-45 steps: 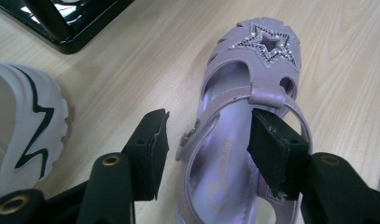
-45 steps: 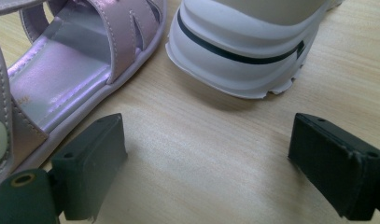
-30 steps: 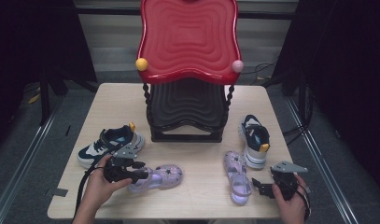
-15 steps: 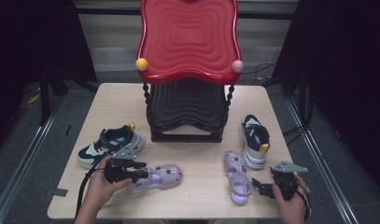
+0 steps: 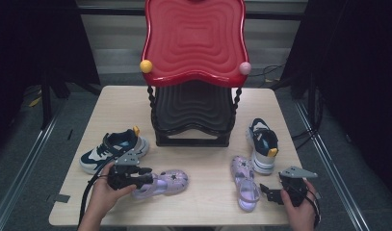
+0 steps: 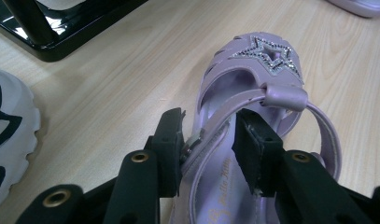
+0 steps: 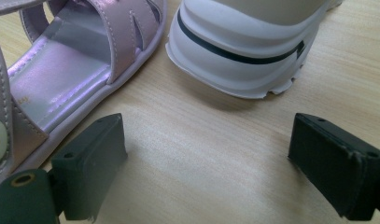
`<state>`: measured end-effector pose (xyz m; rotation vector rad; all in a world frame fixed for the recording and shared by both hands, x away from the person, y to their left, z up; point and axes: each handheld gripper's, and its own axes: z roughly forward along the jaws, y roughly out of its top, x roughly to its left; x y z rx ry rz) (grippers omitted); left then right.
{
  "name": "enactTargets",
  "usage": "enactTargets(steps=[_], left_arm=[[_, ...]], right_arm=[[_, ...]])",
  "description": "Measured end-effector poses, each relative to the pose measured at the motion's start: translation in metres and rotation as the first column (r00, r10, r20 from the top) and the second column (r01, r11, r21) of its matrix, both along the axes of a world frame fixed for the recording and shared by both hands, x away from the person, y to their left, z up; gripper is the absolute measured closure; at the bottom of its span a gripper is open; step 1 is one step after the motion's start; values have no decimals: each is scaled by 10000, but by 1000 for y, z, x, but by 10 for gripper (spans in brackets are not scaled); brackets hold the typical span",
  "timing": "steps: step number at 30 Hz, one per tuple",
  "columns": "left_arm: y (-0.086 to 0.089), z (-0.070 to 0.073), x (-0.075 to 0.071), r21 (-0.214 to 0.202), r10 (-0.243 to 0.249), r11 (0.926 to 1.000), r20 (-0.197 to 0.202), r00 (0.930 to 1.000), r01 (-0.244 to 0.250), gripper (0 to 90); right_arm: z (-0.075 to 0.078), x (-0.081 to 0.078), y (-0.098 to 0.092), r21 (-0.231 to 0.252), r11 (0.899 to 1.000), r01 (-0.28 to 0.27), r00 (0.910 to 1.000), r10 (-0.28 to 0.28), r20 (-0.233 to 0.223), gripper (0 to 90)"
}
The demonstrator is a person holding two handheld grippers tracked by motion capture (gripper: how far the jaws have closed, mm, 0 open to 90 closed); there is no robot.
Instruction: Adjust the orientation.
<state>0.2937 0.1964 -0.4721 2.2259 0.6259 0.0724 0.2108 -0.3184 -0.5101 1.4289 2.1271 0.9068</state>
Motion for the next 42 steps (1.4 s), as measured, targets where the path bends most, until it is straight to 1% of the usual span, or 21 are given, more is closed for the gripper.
enactTargets(steps=[3, 5, 9, 10, 12, 14, 16, 17, 19, 20, 21, 22, 25, 28, 30, 33, 37, 38, 39, 41, 42], left_arm=[[0, 0, 0, 0, 77, 10000, 46, 10000, -77, 655], [-1, 0, -1, 161, 71, 9998, 146, 9999, -73, 662], [-1, 1, -1, 235, 106, 9997, 174, 9998, -110, 692], [-1, 1, -1, 369, 42, 9993, 302, 9995, -53, 700], [-2, 1, -1, 350, 25, 9994, 354, 9994, -37, 703], [-2, 1, -1, 365, 18, 9993, 375, 9993, -31, 708], [-2, 2, -2, 355, 134, 9993, 296, 9995, -145, 713], [-2, 2, -2, 429, 160, 9989, 291, 9994, -173, 714], [-3, 2, -2, 468, 173, 9987, 385, 9991, -191, 718], [-4, 2, -3, 425, 233, 9988, 334, 9992, -247, 721], [-4, 3, -3, 449, 252, 9986, 343, 9991, -267, 723], [-4, 3, -3, 590, 220, 9980, 443, 9988, -246, 731], [-4, 4, -5, 609, 200, 9979, 354, 9992, -222, 740], [-5, 4, -6, 580, 331, 9977, 457, 9984, -358, 757], [-6, 5, -7, 646, 394, 9970, 528, 9978, -428, 768], [-7, 6, -9, 591, 491, 9968, 703, 9963, -533, 778], [-10, 8, -10, 438, 601, 9970, 688, 9958, -632, 799], [-11, 9, -11, 483, 653, 9965, 714, 9953, -689, 803], [-13, 9, -11, 371, 771, 9961, 704, 9945, -799, 806], [-14, 10, -12, 393, 953, 9943, 809, 9922, -987, 811], [-15, 10, -13, 337, 1164, 9923, 793, 9900, -1194, 813]], right_arm=[[0, 0, 0, 6, 10000, 8, 10000, -8, -12, 104], [0, 0, 0, 2, 10000, -1, 10000, 1, -1, 104], [0, 0, 0, 4, 10000, 3, 10000, -3, -3, 104], [0, 0, 0, 4, 10000, 4, 10000, -4, -5, 104], [0, 0, 0, 6, 10000, 5, 10000, -5, -11, 104], [0, 0, 0, 5, 10000, 6, 10000, -6, -8, 104], [0, 0, 0, 2, 10000, 1, 10000, -1, -2, 104], [0, 0, 0, 6, 10000, 8, 10000, -8, -12, 104], [0, 0, 0, 5, 10000, 6, 10000, -6, -11, 104], [0, 0, 0, 6, 10000, 9, 10000, -9, -13, 104], [0, 0, 0, 1, 10000, 1, 10000, -1, -2, 104], [0, 0, 0, 5, 10000, 9, 10000, -9, -13, 104], [0, 0, 0, 5, 10000, 7, 10000, -7, -11, 104], [0, 0, 0, 5, 10000, 9, 10000, -9, -10, 104], [0, 0, 0, 6, 10000, 9, 10000, -9, -13, 104], [0, 0, 0, 6, 10000, 7, 10000, -7, -13, 104], [0, 0, 0, 2, 10000, 1, 10000, -1, -2, 104], [0, 0, 0, 5, 10000, 7, 10000, -7, -14, 104], [0, 0, 0, 4, 10000, 7, 10000, -7, -12, 104], [0, 0, 0, 5, 10000, 9, 10000, -9, -15, 104], [0, 0, 0, 5, 10000, 8, 10000, -8, -13, 104]])
